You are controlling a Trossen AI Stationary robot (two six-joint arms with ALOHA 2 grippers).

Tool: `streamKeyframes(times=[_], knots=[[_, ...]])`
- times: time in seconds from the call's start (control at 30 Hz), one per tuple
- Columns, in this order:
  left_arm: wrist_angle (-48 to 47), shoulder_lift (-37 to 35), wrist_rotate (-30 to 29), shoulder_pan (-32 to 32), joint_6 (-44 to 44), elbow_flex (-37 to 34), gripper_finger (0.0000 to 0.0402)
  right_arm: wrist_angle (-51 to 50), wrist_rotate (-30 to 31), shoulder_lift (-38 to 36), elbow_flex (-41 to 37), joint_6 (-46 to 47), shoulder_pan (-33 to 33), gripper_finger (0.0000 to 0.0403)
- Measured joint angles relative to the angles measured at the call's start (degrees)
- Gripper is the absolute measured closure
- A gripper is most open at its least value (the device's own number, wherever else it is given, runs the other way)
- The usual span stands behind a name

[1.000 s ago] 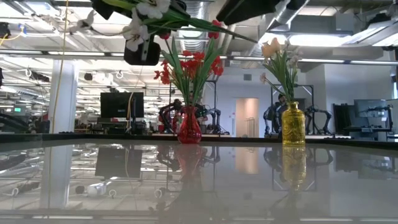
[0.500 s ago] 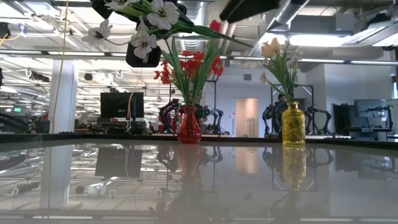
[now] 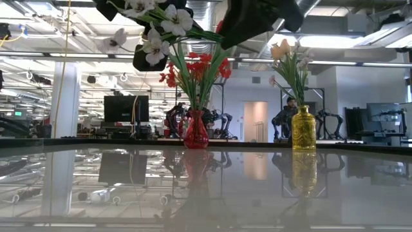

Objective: Sort flowers into vase by color
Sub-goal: Put the white flowers into the yellow vase

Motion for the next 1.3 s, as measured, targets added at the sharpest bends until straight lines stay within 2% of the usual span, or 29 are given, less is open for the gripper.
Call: streamKeyframes(times=[0.13, 0.3, 0.37, 0.47, 0.6, 0.73, 0.83, 0.9, 1.0, 1.17, 1.3], knots=[[-0.07, 0.0, -2.01, -0.04, 0.26, 0.0, 0.0392, -2.84, 0.35, 0.84, 1.95, 0.26, 0.0, 0.0284], [0.03, -0.07, -2.98, 0.06, 3.19, 0.02, 0.0349, -4.04, 0.47, 0.38, 2.07, 0.4, 0.41, 0.0372], [0.1, -0.07, -2.78, 0.36, 4.6, 0.02, 0.0323, -4.59, -0.26, -0.05, 2.08, 1.61, 0.45, 0.0373], [0.41, -0.23, -3.63, 0.98, 6.82, 0.02, 0.028, -8.89, -5.3, -0.93, 2.16, 8.53, -1.18, 0.0373], [2.07, -2.45, -5.96, 1.34, 12.08, 0.02, 0.0231, -16.2, -15.78, -2.7, 1.65, 13.88, -3.63, 0.0373], [4.95, -6.71, -9.35, 1.27, 18.25, 0.02, 0.0202, -12.77, -27.17, -9.28, -4.3, 13.92, -4.41, 0.0373], [5.57, -10.75, -12.56, 0.89, 23.32, 0.02, 0.0194, -6.17, -30.67, -17.79, -12.47, 17.11, -5.55, 0.0373], [5.4, -13.23, -14.65, 0.1, 26.17, 0.02, 0.0193, 0.82, -30.13, -25.27, -19.26, 19.57, -6.73, 0.0373], [5.43, -15.9, -17.87, -1.49, 29.31, 0.02, 0.0192, 16.35, -28.78, -37.28, -30.95, 22.02, -9.34, 0.0373], [5.76, -17.07, -23.48, -3.58, 32.49, 0.02, 0.0192, 44.86, -21.79, -54.08, -50.99, 21.64, -15.09, 0.0373], [5.3, -17.0, -25.02, -4.02, 32.55, 0.02, 0.0192, 63.26, -12.98, -62.47, -63.7, 17.58, -20.97, 0.0373]])
